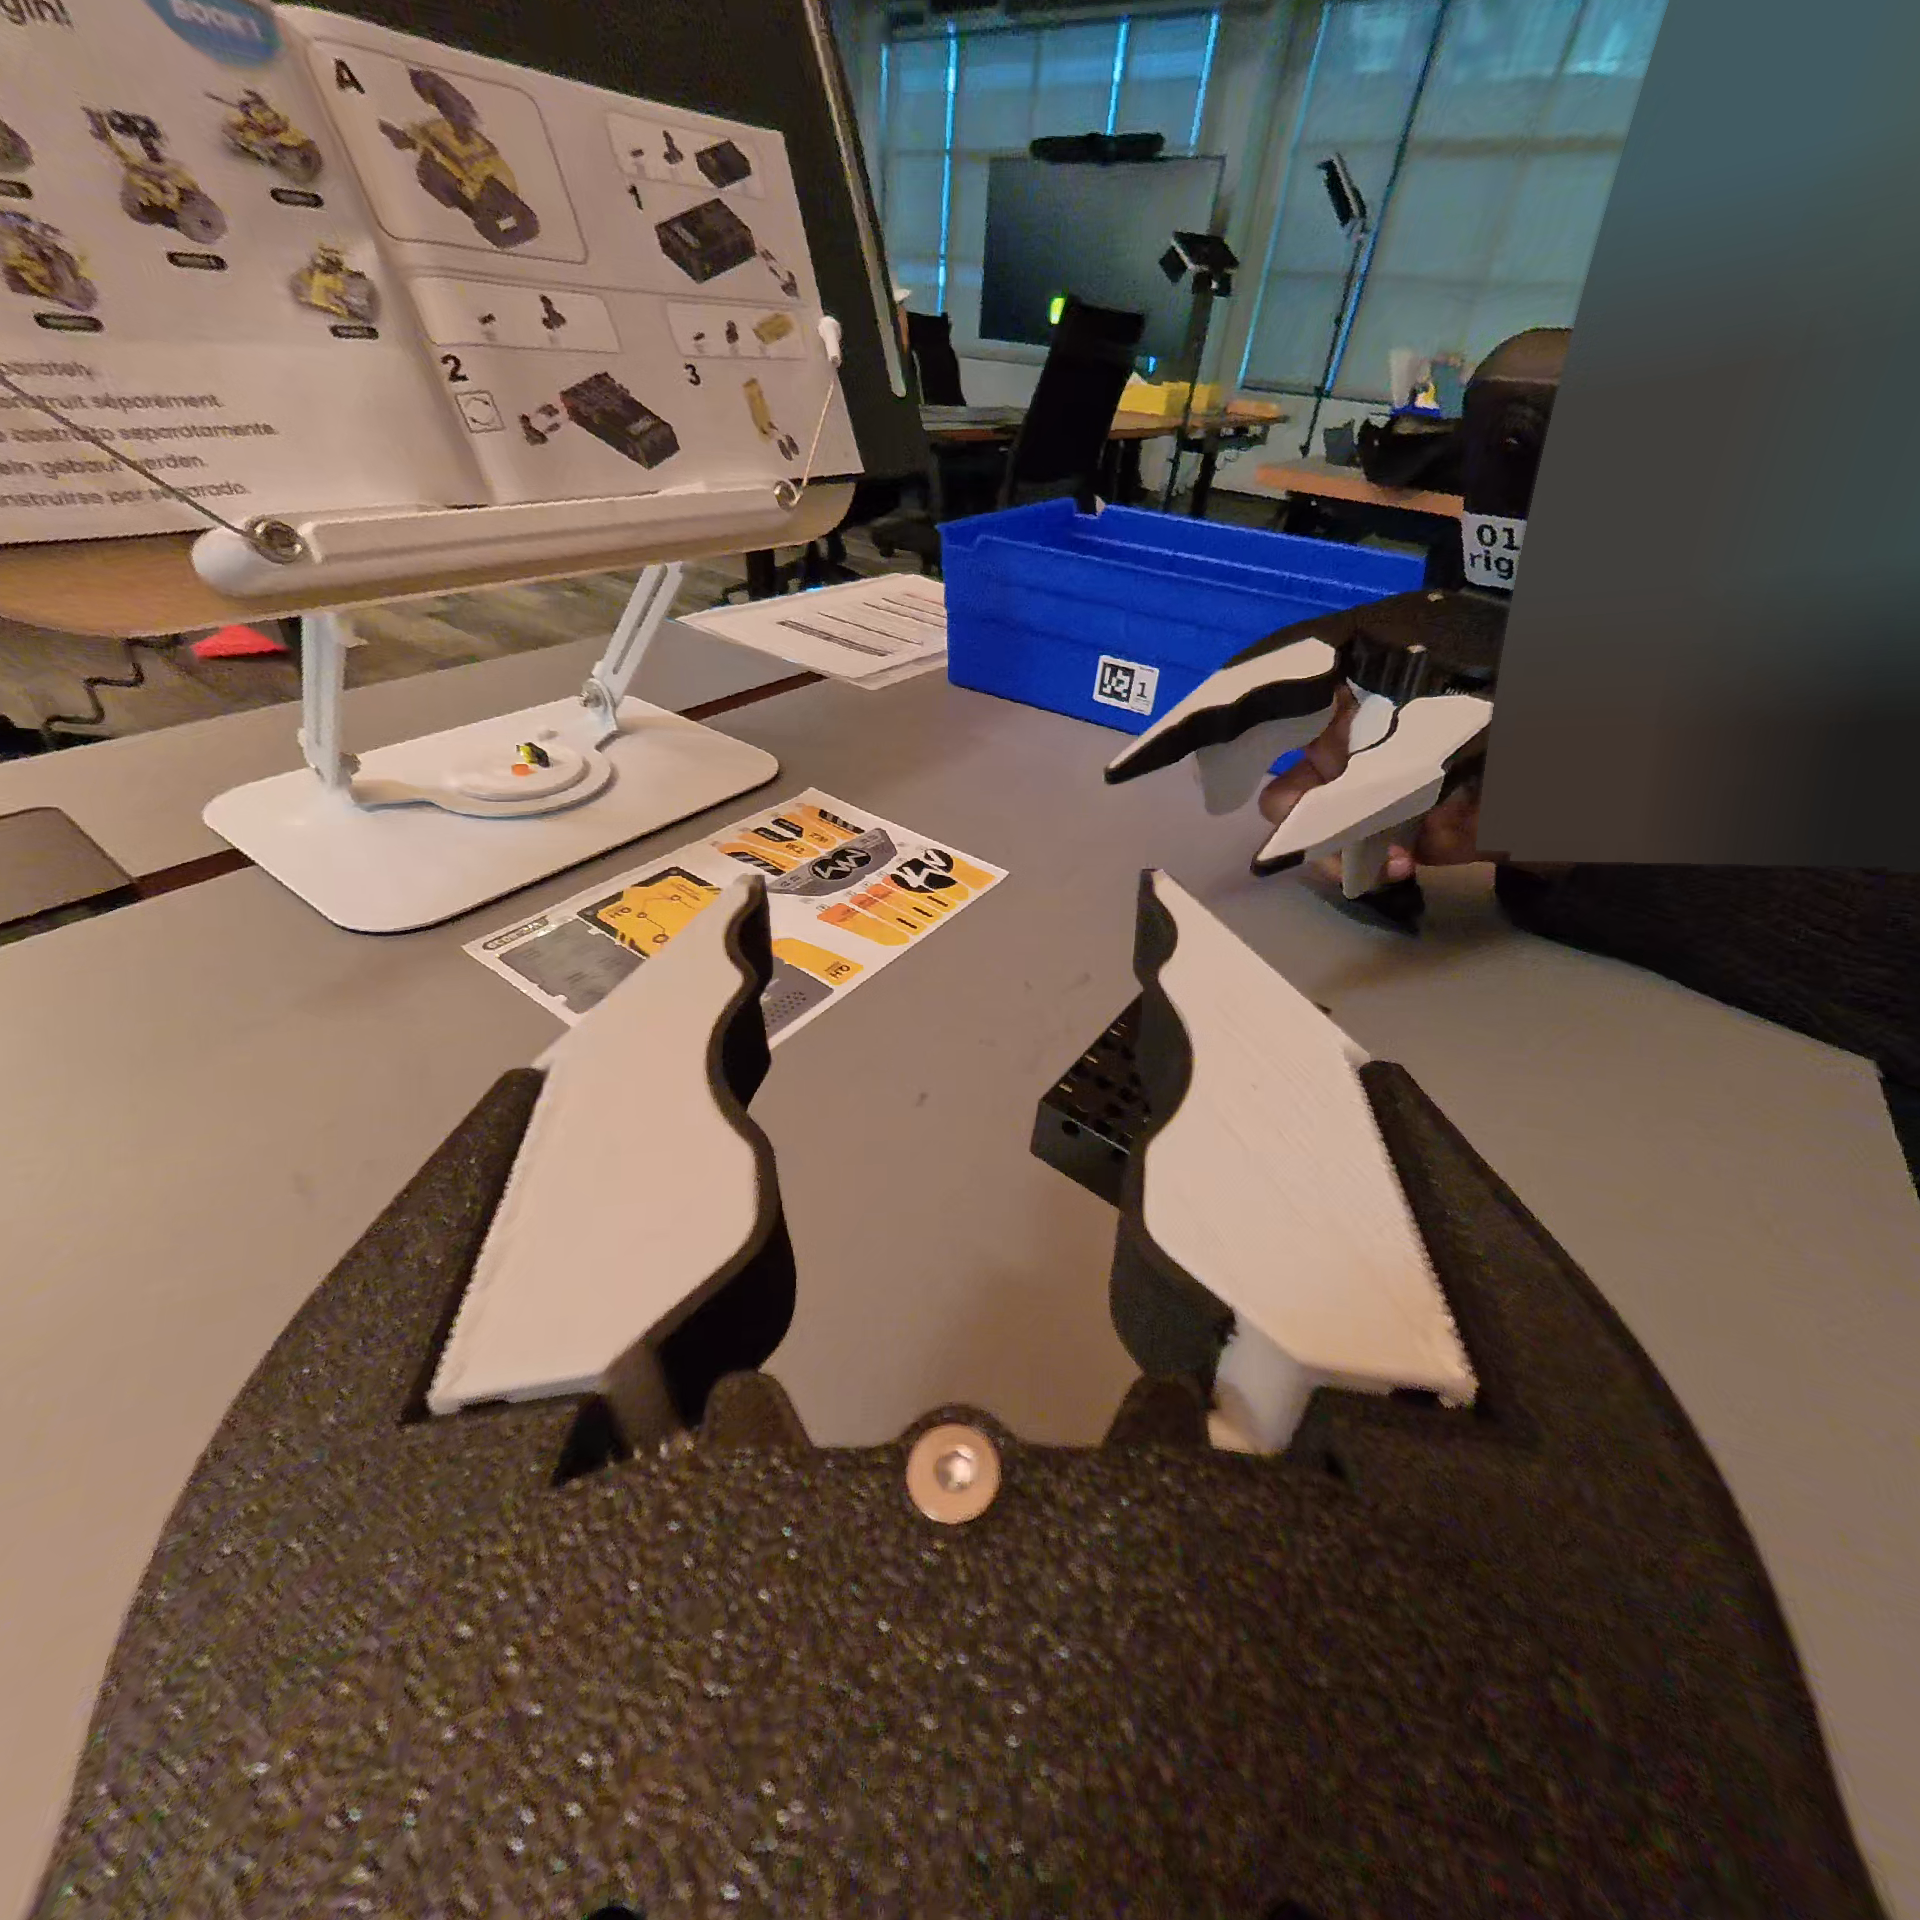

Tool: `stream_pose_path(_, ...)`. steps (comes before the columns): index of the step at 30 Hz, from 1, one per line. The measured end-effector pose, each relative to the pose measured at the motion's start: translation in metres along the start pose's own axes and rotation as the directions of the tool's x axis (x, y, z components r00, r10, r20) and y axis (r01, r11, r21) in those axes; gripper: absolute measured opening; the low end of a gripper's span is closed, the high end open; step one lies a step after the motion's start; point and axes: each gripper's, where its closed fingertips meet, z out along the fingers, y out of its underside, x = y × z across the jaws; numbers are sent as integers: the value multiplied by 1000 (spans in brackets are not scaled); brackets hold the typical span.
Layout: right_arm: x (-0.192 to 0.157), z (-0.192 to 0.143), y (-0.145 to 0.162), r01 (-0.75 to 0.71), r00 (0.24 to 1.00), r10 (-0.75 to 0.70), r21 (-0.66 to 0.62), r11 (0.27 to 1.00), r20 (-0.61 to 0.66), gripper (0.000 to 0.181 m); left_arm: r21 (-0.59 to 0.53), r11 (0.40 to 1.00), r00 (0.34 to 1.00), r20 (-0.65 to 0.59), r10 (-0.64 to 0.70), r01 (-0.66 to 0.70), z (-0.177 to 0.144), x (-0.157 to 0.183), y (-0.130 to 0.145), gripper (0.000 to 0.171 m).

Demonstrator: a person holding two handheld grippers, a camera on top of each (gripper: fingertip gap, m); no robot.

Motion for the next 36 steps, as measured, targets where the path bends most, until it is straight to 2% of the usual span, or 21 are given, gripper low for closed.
stream_pose_path(9, 6, -10, -17, -46, 999, 47, 95, 994, -10, 65, 17, 1000, 1000, -11, -26, 26, -2, 0, -3, 70)
stream_pose_path(13, 7, -11, -19, -58, 998, 58, 105, 993, -1, 65, -24, 999, 998, -44, -34, 33, 1, 6, 4, 70)
stream_pose_path(15, 2, -10, -16, -51, 999, 50, 87, 995, 19, 65, -81, 996, 994, -96, -44, 36, 5, 15, 14, 70)
stream_pose_path(18, -30, -8, -9, -40, 981, 32, 34, 999, 192, 66, -237, 971, 972, -218, -88, 35, 10, 37, 41, 70)
stream_pose_path(20, -46, -5, 3, -6, 965, 15, -37, 999, 260, 66, -305, 952, 971, -233, -58, -16, 12, 44, 56, 70)
stream_pose_path(24, -48, 3, 34, 109, 970, -65, -180, 978, 235, 66, -352, 931, 969, -248, 7, -97, 15, 52, 67, 70)
stream_pose_path(27, -46, 6, 49, 130, 968, -70, -245, 961, 239, 66, -367, 925, 967, -253, 6, -102, 15, 53, 70, 70)
stream_pose_path(36, -35, 2, 49, 111, 973, -57, -241, 964, 223, 59, -457, 876, 962, -270, 29, -154, 17, 58, 89, 70)
